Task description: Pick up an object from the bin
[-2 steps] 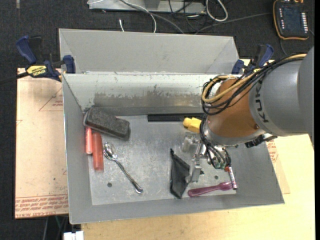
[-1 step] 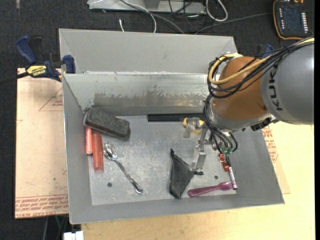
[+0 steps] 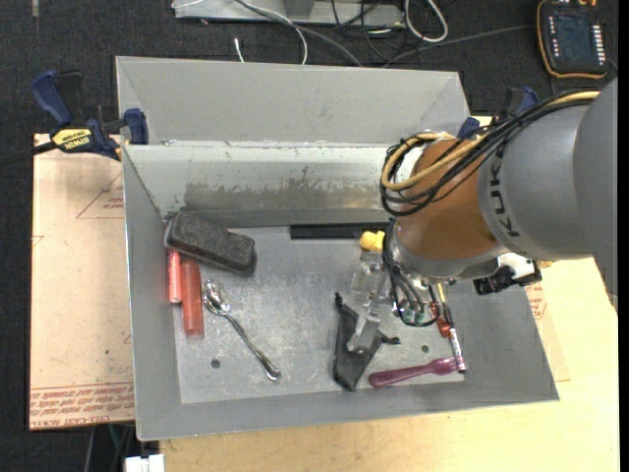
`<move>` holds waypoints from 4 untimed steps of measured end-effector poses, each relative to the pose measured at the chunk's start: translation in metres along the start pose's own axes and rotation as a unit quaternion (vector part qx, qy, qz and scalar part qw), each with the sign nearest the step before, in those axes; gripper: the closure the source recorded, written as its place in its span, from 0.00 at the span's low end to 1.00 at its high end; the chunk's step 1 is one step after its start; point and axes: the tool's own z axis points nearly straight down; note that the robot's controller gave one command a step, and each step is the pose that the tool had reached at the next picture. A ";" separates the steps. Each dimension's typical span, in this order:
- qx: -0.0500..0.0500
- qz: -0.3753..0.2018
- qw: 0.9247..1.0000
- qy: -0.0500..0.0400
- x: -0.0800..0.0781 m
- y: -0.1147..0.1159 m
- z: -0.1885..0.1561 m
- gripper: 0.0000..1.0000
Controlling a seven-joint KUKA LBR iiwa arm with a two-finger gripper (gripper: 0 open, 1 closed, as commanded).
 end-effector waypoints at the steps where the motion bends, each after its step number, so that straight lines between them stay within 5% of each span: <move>1: -0.003 -0.058 0.998 -0.010 -0.007 0.006 0.028 0.00; 2: -0.003 0.067 0.998 -0.007 -0.008 -0.001 0.026 1.00; 4: -0.003 0.067 0.998 -0.007 -0.008 -0.001 0.024 1.00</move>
Offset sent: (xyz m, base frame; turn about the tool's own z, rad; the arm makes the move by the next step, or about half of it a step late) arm 0.0057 -0.0032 -0.0279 0.1372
